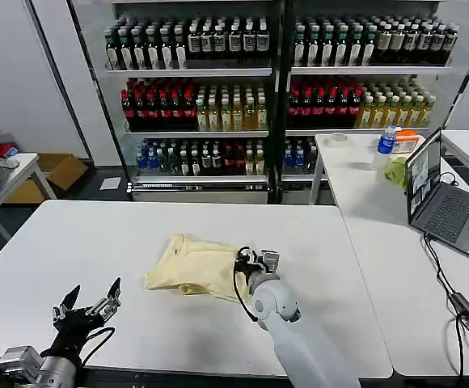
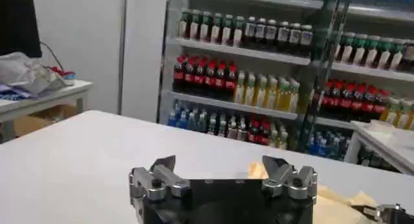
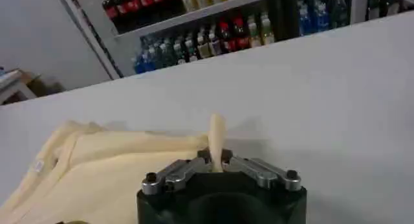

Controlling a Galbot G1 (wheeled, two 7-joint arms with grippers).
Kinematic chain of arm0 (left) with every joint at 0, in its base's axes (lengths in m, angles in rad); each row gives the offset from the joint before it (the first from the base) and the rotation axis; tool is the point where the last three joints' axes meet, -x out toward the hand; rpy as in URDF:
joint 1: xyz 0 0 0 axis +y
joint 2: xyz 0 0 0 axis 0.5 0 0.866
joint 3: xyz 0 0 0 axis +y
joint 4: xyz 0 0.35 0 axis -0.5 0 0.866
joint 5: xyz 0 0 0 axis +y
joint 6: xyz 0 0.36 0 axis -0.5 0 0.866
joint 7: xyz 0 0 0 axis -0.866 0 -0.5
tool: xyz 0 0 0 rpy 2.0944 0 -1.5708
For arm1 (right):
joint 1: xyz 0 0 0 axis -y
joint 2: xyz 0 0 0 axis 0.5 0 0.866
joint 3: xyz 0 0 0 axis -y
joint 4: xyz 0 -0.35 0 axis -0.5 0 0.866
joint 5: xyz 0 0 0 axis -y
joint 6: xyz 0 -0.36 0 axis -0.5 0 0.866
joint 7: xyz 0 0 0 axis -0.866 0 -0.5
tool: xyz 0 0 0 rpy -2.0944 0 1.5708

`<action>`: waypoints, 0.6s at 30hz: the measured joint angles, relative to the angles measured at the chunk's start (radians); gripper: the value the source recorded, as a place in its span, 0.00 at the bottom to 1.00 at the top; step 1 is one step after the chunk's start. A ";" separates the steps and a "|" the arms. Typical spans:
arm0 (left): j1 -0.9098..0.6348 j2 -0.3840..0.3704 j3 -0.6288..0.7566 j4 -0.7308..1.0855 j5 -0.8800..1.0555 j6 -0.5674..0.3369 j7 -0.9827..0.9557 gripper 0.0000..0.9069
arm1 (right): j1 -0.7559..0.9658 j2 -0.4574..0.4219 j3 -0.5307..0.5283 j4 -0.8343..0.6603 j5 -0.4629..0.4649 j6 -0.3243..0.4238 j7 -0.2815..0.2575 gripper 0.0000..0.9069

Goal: Fold and organize the clothes.

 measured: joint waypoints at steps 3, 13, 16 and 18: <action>-0.005 0.004 0.005 0.004 -0.001 0.001 0.000 1.00 | 0.011 -0.011 -0.004 -0.007 -0.034 -0.002 -0.030 1.00; -0.027 0.019 0.013 0.019 -0.016 0.004 0.001 1.00 | -0.020 -0.063 -0.013 0.040 -0.218 0.067 -0.132 1.00; -0.035 0.026 0.018 0.026 -0.017 0.003 0.001 1.00 | -0.055 -0.087 -0.008 0.081 -0.288 0.120 -0.149 1.00; -0.041 0.033 0.021 0.030 -0.017 0.003 0.001 1.00 | -0.089 -0.104 -0.002 0.119 -0.334 0.156 -0.156 1.00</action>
